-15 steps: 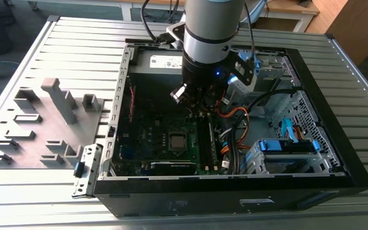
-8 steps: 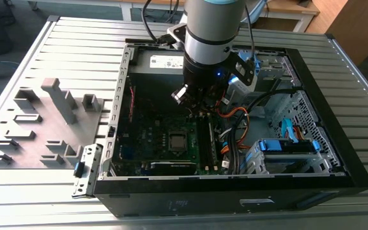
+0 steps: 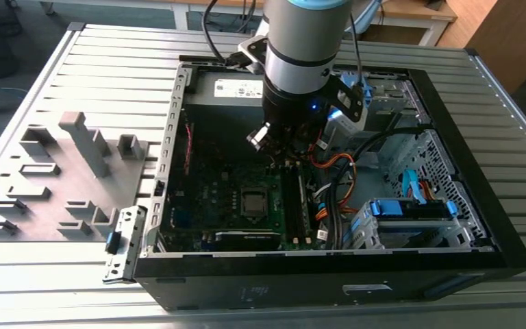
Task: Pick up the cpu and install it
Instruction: 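Install the first cpu locking lever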
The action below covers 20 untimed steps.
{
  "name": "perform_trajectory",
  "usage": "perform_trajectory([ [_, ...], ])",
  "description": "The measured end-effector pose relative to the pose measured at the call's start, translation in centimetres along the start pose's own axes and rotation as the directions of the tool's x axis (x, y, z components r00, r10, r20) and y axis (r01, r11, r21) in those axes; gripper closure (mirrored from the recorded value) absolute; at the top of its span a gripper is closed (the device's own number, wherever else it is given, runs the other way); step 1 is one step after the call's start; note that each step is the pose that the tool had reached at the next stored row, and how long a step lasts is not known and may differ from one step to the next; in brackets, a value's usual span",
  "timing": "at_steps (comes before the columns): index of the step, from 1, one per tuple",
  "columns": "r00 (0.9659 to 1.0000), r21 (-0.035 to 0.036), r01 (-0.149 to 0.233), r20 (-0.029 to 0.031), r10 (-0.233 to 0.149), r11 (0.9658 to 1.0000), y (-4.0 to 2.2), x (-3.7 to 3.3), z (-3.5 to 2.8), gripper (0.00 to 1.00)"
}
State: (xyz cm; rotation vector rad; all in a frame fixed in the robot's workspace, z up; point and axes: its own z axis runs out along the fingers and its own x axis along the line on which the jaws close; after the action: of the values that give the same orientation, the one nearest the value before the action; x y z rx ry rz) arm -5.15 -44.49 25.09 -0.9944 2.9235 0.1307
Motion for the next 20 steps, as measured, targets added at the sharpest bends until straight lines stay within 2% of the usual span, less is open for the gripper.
perform_trajectory([
  [5, 1.0, -0.0057, 0.005, 0.0039, -0.005, 1.0, 0.02, -0.11, 0.05, 0.89],
  [13, 0.9991, -0.0091, 0.042, 0.0018, -0.042, 0.9991, 0.16, -0.22, 0.39, 0.89],
  [20, 0.9984, -0.0102, 0.056, 0.0011, -0.056, 0.9984, 0.32, -0.3, 0.69, 0.89],
])
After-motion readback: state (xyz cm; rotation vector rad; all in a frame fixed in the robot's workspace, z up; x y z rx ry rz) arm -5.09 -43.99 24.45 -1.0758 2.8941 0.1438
